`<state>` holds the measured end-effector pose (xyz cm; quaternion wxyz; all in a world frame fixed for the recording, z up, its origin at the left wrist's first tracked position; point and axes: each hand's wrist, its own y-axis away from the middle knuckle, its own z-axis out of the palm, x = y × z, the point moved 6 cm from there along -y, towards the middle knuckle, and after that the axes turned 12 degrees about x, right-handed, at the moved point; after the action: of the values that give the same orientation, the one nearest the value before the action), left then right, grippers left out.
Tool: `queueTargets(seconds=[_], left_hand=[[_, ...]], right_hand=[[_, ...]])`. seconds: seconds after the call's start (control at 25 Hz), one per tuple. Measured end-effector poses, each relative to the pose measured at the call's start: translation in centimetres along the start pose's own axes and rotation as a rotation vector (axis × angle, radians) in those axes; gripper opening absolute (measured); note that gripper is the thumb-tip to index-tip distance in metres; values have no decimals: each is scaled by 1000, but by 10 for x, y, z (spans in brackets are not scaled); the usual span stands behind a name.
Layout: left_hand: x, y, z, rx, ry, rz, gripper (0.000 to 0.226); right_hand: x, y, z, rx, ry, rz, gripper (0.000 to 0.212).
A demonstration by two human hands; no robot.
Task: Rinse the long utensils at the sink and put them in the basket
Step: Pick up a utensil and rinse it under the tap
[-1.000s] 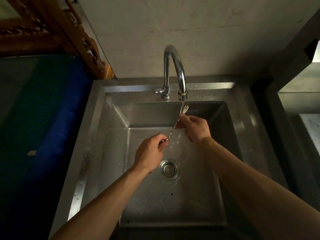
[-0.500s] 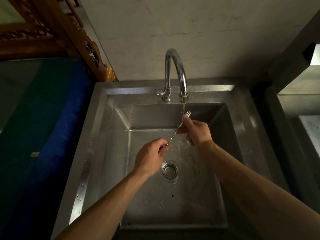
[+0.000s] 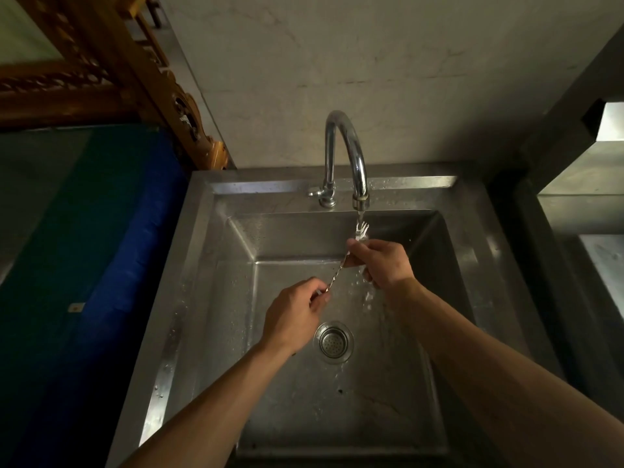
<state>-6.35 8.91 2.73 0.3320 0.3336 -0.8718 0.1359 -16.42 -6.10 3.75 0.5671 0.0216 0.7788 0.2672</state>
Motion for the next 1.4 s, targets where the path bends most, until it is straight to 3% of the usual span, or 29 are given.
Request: queueTargets(seconds=[0.28,0.56,0.68,0.8,0.92,1.16,1.28,1.4], left_hand=[[0,3,-3,11,-3,-17,13],[0,5,-7,19,-38,-41,22],[-2,8,-10,17,-46,-37,23],[-1,9,-13,18,-56,-36,23],[-1,10,-16,23,-64,-43,20],[5,7,-20,46,-83,-30,22],[4,7,-21,51,-96,-35,21],[7,6,-22,55,-96,-24,19]], right_hand=[[-4,1,2,-15,39,-59,11],[-4,8,3,6,-8,-58,34],[-6,9,6,-36,-33,-62,25],[-6,10,5,-19,-79,-33,31],[-9,11,6,-81,-101,-69,10],[-10,8,5,-69,-134,-68,22],[-12,6,6,-129,-130,-58,19],[-14,5,3,-77,-126,-52,17]])
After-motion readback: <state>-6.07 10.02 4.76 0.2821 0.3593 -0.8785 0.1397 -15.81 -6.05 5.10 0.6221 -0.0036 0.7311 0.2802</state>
